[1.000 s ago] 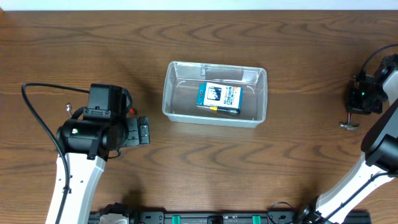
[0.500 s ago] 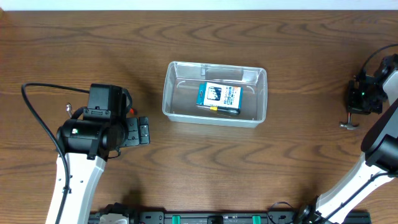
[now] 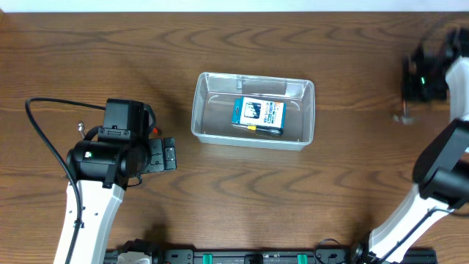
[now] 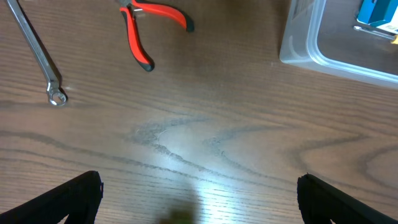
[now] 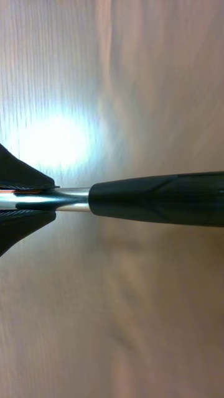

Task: Pack container
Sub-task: 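Carry the hammer into the container and release it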

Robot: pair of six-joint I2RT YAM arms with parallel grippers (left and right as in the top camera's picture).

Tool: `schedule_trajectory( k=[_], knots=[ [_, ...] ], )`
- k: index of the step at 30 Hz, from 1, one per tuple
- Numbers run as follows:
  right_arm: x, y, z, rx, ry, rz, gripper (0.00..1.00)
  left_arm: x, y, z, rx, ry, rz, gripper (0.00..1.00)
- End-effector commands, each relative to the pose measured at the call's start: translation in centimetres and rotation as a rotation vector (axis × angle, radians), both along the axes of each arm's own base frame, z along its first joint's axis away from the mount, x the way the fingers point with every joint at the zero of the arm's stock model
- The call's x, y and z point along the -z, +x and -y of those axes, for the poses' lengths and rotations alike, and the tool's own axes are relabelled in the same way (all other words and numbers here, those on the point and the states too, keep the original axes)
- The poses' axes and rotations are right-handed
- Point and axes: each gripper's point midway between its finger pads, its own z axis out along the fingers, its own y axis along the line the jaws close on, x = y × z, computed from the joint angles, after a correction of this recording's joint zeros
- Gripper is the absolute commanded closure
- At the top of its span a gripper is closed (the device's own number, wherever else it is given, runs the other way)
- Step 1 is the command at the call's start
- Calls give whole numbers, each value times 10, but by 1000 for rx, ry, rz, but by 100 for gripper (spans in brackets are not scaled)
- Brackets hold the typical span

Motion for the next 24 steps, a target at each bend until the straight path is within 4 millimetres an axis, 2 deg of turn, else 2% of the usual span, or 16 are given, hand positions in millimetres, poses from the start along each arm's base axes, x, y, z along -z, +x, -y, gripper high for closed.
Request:
schedule_trajectory(
  k=[1, 3, 6, 7, 10, 12, 14, 17, 24],
  knots=[
    [-102, 28, -80, -282, -57, 247, 99, -5, 3, -3, -6, 7, 13, 2],
    [-120, 29, -133, -473, -68, 298, 99, -5, 3, -3, -6, 7, 13, 2],
    [-125, 21, -213, -758, -85, 322, 99, -5, 3, -3, -7, 7, 13, 2],
    [-122, 14, -242, -879, -93, 320, 99, -5, 3, -3, -7, 7, 13, 2],
    [-105, -7, -306, -1165, -111, 297, 99, -5, 3, -3, -6, 7, 13, 2],
    [-89, -21, -337, -1340, -124, 271, 99, -5, 3, -3, -7, 7, 13, 2],
    [-66, -32, -361, -1466, -123, 229, 99, -5, 3, -3, -7, 7, 13, 2],
    [-34, -38, -376, -1516, -100, 159, 99, -5, 3, -3, -7, 7, 13, 2],
    [37, -46, -377, -1520, -28, -32, 99, -5, 3, -3, -6, 7, 13, 2]
  ],
)
